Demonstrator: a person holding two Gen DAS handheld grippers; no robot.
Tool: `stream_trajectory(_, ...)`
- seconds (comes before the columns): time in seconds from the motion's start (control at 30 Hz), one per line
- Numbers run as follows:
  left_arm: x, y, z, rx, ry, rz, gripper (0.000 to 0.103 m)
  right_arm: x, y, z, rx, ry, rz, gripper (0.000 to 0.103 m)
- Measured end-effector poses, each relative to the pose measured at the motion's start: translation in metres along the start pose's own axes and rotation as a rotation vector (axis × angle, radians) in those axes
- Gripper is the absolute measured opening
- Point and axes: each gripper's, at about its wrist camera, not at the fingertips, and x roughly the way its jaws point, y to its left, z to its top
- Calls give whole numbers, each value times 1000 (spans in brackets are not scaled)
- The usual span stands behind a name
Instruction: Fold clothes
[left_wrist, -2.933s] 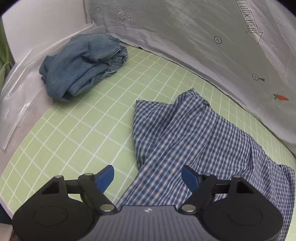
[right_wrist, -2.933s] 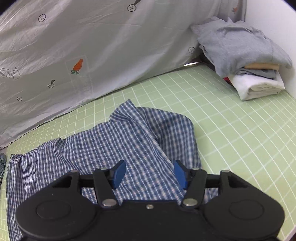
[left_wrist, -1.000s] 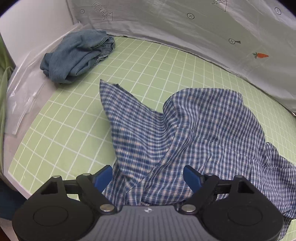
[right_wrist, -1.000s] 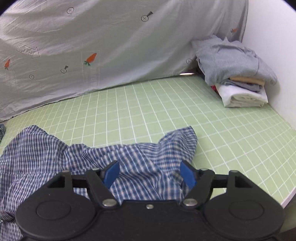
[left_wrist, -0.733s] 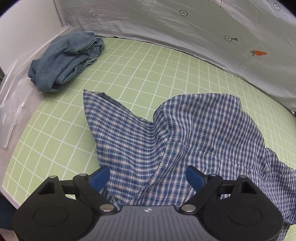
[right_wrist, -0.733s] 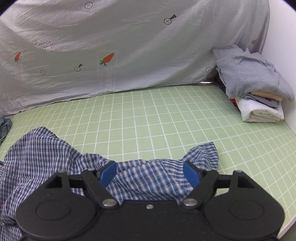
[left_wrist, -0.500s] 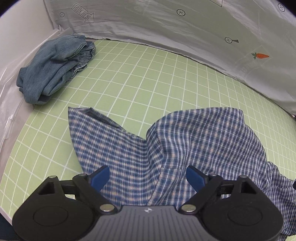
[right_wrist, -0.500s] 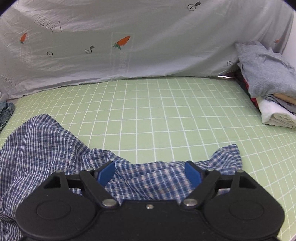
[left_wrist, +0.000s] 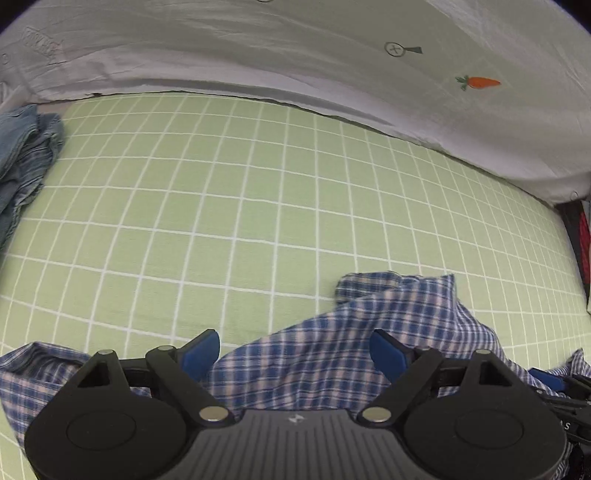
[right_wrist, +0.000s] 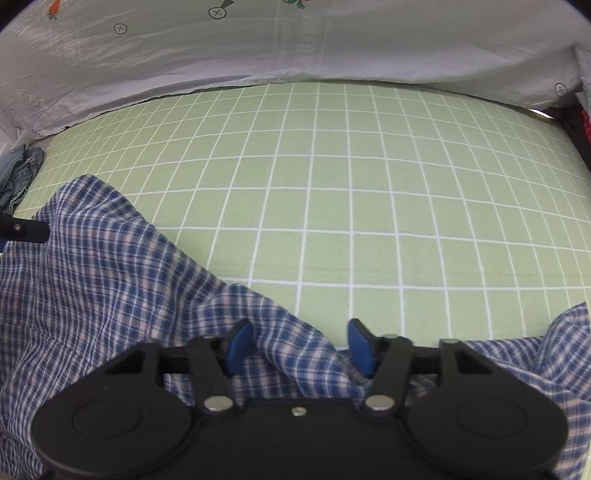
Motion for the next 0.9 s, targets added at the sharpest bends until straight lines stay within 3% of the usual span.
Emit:
stream_trajectory(0.07, 2, -6, -8, 10, 14, -13, 54, -4, -1, -2, -3, -7, 21, 24)
stream_trajectory(0.1, 2, -9, -13, 13, 20, -18, 28, -11, -1, -5, -7, -28, 24, 11)
stream_trajectory(0.13, -1, -12, -18, 14, 18, -16, 3, -17, -1, -7, -11, -49, 28, 6)
stream_trajectory(0.4, -72, -23, -60, 15, -91, 15, 3, -102, -15, -35, 46, -255, 59, 2)
stream_trajectory(0.47, -88, -21, -70, -5, -89, -4, 3, -117, -14, -47, 44, -267, 69, 2)
stream_trajectory(0.57, -98, -18, -92, -22, -51, -8, 4, -121, -7, -70, 30, -221, 51, 2)
stream_trajectory(0.73, -81, -8, -142, -83, 69, 17, 4, -105, -7, -111, 42, -96, 36, 2)
stream_trajectory(0.9, -73, 0, -160, -115, 103, 30, 8, -97, -13, -121, 66, -43, 45, 5)
